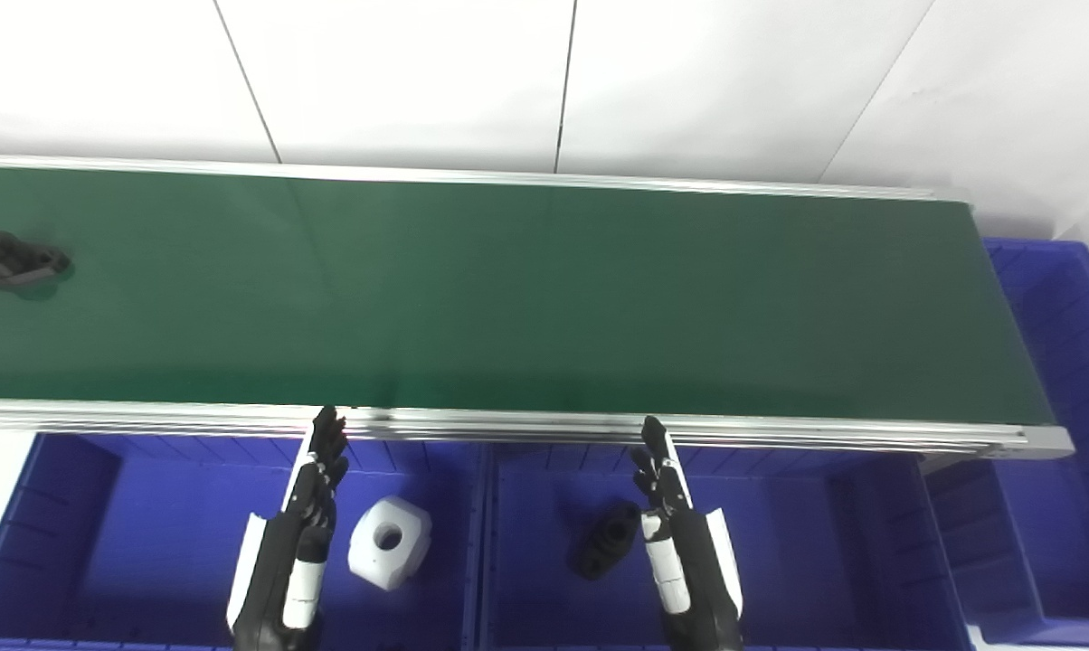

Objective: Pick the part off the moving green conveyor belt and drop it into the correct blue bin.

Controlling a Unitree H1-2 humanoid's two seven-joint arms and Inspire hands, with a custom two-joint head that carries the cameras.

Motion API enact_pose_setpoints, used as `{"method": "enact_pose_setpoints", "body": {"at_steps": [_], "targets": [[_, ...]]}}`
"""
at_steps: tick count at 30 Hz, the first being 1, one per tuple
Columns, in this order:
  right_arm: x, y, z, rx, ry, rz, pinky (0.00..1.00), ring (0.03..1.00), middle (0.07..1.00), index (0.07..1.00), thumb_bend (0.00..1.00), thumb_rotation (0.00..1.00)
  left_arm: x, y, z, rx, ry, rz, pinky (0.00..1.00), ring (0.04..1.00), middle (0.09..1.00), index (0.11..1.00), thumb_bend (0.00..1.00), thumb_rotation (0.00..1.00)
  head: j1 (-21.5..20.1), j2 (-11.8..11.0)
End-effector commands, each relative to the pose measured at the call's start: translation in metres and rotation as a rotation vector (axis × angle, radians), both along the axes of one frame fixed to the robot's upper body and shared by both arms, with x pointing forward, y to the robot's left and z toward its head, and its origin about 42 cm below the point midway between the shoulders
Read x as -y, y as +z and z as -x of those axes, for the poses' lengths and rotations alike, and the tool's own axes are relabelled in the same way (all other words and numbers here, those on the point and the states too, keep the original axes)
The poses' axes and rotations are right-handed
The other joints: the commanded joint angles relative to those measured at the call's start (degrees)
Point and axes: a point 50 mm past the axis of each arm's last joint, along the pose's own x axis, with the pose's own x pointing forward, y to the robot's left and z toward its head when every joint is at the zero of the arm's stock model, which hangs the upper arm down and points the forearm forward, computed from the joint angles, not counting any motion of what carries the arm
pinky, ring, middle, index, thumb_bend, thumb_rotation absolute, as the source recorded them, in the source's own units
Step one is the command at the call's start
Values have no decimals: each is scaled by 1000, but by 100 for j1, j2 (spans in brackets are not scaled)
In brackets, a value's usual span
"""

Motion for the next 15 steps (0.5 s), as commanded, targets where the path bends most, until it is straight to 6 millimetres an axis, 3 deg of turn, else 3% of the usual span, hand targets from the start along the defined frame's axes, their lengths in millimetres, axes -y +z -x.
{"method": "enact_pose_setpoints", "body": {"at_steps": [1,15], "targets": [[-23,11,-2,60,5,-64,972,971,1000,1000,828,1000,0,7,0,55,-2,-9,1000,1000,1000,1000,776,1000,7,5],[-23,12,-1,57,8,-66,968,975,1000,1000,821,1000,0,6,1,55,-4,-20,1000,1000,1000,1000,785,1000,-16,11]]}}
